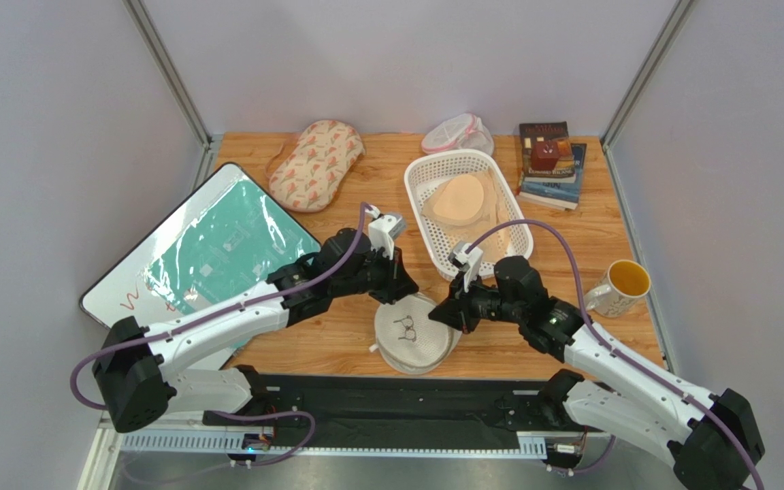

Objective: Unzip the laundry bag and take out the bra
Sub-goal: Unzip the laundry bag at the center of the board.

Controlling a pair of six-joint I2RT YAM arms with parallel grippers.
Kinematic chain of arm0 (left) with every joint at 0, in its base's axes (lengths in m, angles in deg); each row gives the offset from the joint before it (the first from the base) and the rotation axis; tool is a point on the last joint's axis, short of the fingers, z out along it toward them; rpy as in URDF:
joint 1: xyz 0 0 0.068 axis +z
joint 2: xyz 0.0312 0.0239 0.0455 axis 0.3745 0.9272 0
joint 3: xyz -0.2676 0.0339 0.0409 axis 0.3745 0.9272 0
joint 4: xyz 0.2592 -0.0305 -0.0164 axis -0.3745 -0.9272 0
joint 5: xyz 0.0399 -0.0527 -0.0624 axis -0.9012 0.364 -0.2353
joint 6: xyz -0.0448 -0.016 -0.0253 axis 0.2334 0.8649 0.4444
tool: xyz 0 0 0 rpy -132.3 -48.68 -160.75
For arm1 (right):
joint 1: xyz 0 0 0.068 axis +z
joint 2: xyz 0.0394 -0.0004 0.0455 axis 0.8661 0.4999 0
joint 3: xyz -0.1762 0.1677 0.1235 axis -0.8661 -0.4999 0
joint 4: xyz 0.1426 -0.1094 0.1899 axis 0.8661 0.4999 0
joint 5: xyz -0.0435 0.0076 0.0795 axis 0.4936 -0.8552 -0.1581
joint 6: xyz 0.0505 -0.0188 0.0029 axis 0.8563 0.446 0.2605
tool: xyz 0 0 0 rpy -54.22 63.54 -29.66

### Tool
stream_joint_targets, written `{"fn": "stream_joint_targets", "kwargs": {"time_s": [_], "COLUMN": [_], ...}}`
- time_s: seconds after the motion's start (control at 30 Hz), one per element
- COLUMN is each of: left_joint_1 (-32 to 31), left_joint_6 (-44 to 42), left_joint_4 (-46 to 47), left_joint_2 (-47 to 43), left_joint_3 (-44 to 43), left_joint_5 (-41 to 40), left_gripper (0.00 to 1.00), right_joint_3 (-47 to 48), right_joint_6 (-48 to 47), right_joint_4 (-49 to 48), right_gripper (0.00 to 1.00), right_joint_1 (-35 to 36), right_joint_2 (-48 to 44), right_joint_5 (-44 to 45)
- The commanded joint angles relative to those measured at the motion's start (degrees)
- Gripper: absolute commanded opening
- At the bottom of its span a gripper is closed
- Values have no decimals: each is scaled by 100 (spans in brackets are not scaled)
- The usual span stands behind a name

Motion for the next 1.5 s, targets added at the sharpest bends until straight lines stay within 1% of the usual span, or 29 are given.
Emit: {"fn": "stream_joint_targets", "kwargs": {"time_s": [0.0,0.63,1.0,1.47], "left_joint_1": [177,652,722,731], "left_joint_6": [-129,-138,29,152], "left_joint_4": [-201,-421,-324,-254], "left_joint_2": [-375,-1263,-1596,-1860], "left_joint_3": [237,959,1521,1890], "left_joint_5": [-198,-313,-366,-418], "left_gripper": [0,0,0,0], "right_joint_3": [184,202,140,105], "right_joint_6": [-42,-7,221,757], "right_joint_4": [18,132,247,98], "right_gripper": [0,0,0,0], "right_joint_1": [-6,3,-6,-6], "right_joint_2": [-159,-212,-599,-581], "right_joint_5": [185,449,1187,1714]}}
